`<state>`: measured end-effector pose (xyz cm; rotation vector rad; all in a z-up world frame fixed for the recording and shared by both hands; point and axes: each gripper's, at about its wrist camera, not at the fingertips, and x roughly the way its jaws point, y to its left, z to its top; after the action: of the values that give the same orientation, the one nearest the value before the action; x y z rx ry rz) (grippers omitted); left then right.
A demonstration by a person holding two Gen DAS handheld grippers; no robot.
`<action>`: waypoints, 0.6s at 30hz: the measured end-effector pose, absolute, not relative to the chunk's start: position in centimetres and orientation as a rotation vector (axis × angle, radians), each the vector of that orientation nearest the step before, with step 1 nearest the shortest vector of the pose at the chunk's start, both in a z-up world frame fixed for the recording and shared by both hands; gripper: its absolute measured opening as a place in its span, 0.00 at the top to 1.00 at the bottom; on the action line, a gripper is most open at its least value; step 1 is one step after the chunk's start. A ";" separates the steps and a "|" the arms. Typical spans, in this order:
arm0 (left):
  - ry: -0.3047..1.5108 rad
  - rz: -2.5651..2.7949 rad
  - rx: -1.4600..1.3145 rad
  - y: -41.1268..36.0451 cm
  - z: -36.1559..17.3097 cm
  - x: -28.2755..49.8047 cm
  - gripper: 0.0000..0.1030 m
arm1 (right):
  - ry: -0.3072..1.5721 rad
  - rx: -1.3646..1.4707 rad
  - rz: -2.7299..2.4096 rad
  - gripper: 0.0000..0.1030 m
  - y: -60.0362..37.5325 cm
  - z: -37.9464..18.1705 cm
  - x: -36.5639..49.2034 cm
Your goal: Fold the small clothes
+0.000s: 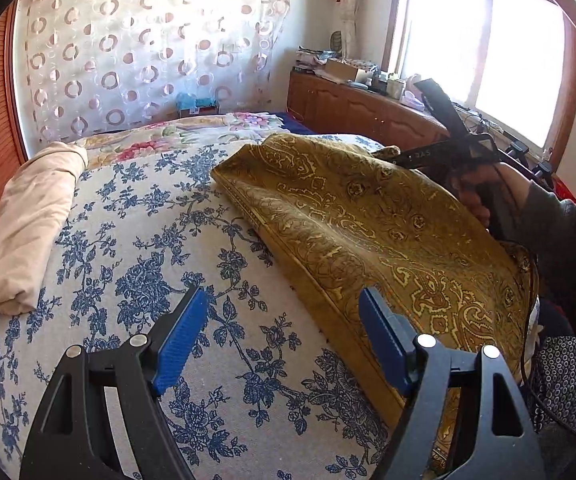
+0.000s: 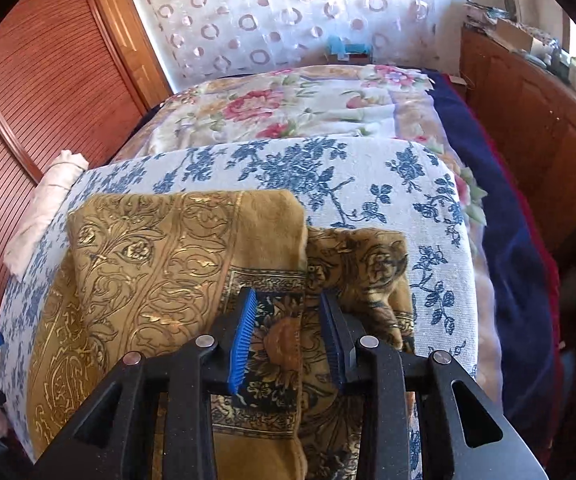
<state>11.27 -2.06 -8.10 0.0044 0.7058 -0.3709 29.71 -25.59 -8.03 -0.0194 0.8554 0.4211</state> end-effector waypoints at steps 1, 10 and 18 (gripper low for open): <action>0.707 -0.372 0.003 -2.0 -8.2 11.3 0.23 | 0.847 -0.038 0.432 0.98 -25.4 -8.0 29.5; 0.716 -0.379 0.000 -2.3 -8.5 11.2 0.23 | 0.593 -0.121 0.304 0.99 -26.3 -3.6 23.7; 0.732 -0.388 0.008 -2.6 -8.8 11.1 0.23 | 0.761 -0.142 0.195 0.80 -27.7 -6.8 25.4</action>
<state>11.10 -2.63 -8.75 0.0084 0.7319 -0.3883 25.42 -27.75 -6.79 -0.1425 0.7607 0.1949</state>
